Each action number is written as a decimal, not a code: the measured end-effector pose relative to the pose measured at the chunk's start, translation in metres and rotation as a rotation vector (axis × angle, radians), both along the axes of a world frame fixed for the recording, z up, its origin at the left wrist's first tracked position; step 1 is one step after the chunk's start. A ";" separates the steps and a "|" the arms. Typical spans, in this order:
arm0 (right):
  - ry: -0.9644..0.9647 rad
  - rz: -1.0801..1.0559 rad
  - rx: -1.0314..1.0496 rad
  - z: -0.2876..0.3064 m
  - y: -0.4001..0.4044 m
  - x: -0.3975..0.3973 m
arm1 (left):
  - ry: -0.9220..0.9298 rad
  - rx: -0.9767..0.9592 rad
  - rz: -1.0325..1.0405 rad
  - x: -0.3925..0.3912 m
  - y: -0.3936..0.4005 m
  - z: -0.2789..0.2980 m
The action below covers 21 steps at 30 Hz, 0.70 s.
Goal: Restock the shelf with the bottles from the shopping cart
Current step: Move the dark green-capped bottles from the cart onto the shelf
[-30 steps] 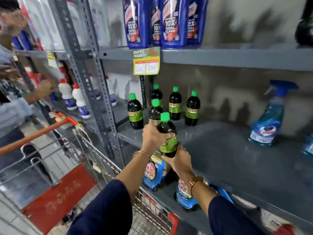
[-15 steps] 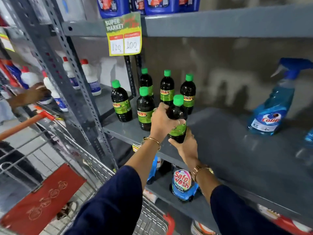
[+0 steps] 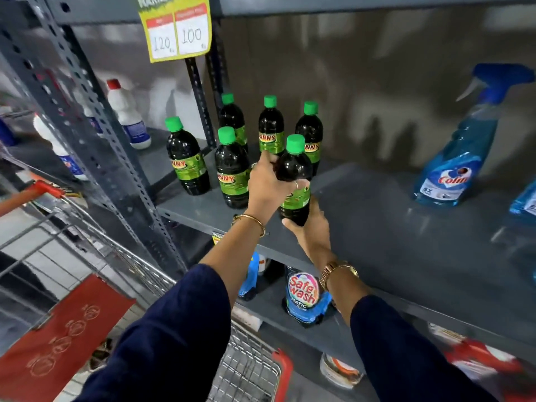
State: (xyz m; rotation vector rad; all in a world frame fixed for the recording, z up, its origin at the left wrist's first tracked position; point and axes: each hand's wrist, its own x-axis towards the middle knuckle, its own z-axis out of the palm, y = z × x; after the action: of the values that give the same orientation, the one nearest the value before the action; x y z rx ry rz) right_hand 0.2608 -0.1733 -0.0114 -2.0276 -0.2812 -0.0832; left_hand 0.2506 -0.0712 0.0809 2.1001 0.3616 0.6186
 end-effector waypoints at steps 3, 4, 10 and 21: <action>0.026 0.001 -0.011 -0.002 -0.004 -0.008 | 0.031 -0.053 -0.078 -0.004 0.003 0.001; 0.036 -0.018 0.008 -0.002 -0.005 -0.013 | 0.024 -0.070 -0.089 -0.009 0.004 0.000; -0.330 -0.067 -0.135 -0.017 0.002 -0.061 | -0.104 0.036 0.138 -0.076 0.040 -0.037; -0.453 0.654 -0.290 -0.081 0.101 -0.190 | 0.270 -0.060 0.587 -0.222 0.150 -0.150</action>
State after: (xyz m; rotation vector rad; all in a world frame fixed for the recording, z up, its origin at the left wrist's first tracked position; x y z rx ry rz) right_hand 0.0709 -0.0719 -0.0919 -2.0799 -1.2862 -0.0937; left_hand 0.0283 0.0793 -0.0695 2.0183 1.1604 0.6419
